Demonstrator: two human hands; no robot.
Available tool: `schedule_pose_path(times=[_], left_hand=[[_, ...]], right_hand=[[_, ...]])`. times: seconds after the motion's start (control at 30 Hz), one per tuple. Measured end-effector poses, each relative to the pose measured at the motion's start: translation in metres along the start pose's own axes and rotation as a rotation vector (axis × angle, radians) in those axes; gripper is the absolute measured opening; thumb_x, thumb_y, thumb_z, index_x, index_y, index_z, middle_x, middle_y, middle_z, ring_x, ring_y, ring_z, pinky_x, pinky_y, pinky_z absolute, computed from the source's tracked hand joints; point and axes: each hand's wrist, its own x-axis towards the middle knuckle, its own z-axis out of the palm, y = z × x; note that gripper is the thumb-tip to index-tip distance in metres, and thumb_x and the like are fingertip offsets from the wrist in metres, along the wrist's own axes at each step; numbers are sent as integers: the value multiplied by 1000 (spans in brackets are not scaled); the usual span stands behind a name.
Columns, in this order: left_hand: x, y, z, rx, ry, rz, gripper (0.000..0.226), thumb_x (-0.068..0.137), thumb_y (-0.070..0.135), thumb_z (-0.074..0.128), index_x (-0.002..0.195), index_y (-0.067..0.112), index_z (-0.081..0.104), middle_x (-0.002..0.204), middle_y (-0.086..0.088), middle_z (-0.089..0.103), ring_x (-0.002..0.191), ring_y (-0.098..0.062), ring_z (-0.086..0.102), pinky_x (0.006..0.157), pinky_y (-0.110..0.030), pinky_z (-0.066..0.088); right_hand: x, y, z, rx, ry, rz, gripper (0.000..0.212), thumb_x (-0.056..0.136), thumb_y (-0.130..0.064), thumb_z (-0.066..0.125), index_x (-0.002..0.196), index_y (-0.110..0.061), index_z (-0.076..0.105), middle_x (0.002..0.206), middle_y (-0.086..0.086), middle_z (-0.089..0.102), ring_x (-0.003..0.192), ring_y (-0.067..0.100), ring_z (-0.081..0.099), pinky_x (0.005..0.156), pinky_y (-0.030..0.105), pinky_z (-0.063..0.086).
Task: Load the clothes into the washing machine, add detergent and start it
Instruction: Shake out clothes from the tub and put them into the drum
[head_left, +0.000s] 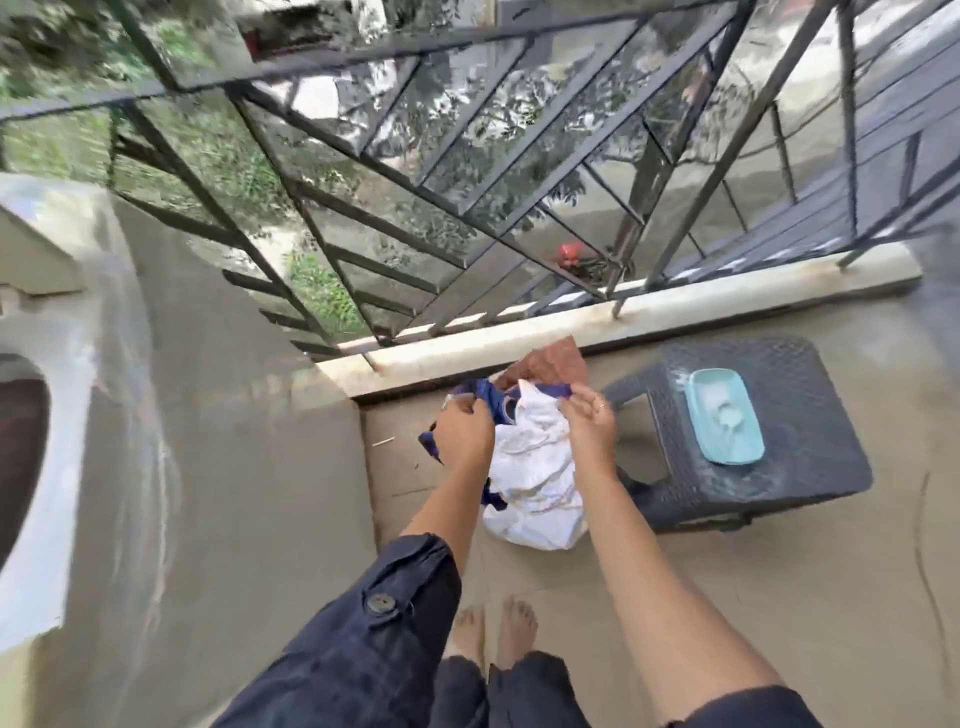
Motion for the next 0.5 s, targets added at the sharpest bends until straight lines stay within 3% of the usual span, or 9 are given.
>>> schedule_pose_path(times=[0.07,0.13,0.2,0.3,0.4,0.5], left_hand=[[22,-25,36,60,-49,-1,35,91,24,45,118,11,61,120,-10,63,111,-32,57,91,-34,43],[46,-51,68,133,-98,5,40,88,31,47,124,17,58,127,-11,59,116,-33,54,96,-39,45],[69,-75,96,250,-160,-7,50,89,39,47,136,23,46,142,-12,45,132,-33,40,107,-44,36],[96,-100,121,403,-221,-13,64,92,50,44,148,25,25,157,-15,12,146,-31,12,114,-44,20],[117,-124,149,423,-234,-18,70,90,61,40,149,33,17,158,-14,-13,146,-35,-6,116,-48,8],[128,-141,171,371,-213,19,65,90,59,44,146,31,28,159,-10,-14,146,-36,-10,114,-56,7]], right_hand=[[34,47,-9,-46,17,55,33,80,-3,67,112,-6,61,113,14,63,105,22,57,86,29,49],[65,90,-17,-138,30,110,46,72,-18,72,115,-8,61,117,13,65,109,27,60,95,38,46],[80,112,-21,-262,31,161,55,68,-29,72,119,-12,60,120,11,63,115,32,58,97,38,43],[99,144,-23,-410,12,195,53,82,-19,69,131,-9,51,131,11,56,122,30,51,97,32,38],[117,188,-13,-443,-29,197,84,72,-32,78,142,-16,36,147,13,37,134,30,36,111,39,32],[126,215,4,-591,0,230,109,64,-44,81,149,-27,15,155,10,15,141,33,20,114,48,25]])
